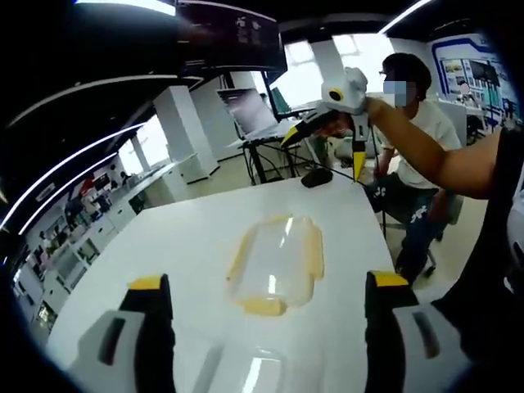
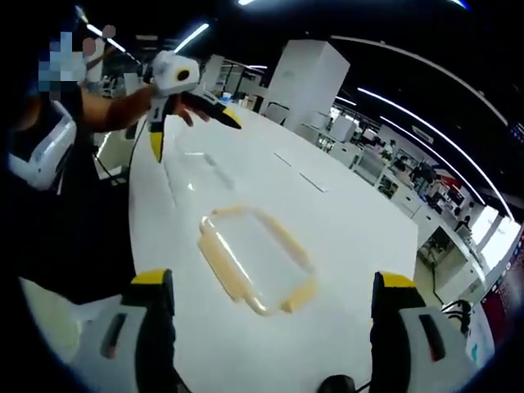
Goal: Snap each plastic latch of the storage box into its locked position after aligning the lid with the box until every specified latch is closed and the lid sits flush.
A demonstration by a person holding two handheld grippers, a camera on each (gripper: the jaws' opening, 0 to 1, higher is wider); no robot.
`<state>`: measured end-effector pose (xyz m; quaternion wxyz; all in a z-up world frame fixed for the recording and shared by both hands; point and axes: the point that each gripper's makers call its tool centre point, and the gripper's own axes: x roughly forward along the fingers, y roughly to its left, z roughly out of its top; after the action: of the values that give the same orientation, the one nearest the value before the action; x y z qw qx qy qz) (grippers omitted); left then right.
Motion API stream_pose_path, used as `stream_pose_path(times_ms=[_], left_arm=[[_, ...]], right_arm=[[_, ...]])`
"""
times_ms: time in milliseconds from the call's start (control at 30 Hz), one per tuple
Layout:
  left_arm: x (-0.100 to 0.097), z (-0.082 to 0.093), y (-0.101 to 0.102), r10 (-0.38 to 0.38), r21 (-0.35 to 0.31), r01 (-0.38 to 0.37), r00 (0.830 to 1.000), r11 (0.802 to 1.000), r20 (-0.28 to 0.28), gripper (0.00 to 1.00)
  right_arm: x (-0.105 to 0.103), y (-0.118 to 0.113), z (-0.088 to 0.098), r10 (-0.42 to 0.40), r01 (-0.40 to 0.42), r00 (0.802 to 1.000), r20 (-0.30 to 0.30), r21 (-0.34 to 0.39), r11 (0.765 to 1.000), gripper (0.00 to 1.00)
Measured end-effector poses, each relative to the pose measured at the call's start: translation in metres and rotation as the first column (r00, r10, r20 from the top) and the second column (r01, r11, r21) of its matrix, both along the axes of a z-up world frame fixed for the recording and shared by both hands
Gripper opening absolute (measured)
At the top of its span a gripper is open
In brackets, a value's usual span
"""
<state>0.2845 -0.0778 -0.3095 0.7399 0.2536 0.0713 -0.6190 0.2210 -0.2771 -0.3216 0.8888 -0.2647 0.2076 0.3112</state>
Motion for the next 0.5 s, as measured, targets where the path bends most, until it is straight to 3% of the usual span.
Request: stream_pose_path(times_ms=[100, 233, 500], left_arm=[[-0.0043, 0.0031, -0.0039, -0.018, -0.02, 0.017, 0.999, 1.0, -0.047, 0.99], [-0.0004, -0.0005, -0.0039, -0.006, 0.016, 0.006, 1.0, 1.0, -0.028, 0.99], [0.0026, -0.0008, -0.0046, -0.005, 0.021, 0.006, 0.999, 1.0, -0.04, 0.99]], right_arm=[[0.0002, -0.0002, 0.0019, 0.001, -0.001, 1.0, 0.0, -0.005, 1.0, 1.0], [0.0014, -0.0007, 0.0044, 0.01, -0.01, 1.0, -0.003, -0.013, 1.0, 1.0], [0.0034, 0.0006, 0.0055, 0.026, -0.026, 1.0, -0.017, -0.034, 0.999, 1.0]])
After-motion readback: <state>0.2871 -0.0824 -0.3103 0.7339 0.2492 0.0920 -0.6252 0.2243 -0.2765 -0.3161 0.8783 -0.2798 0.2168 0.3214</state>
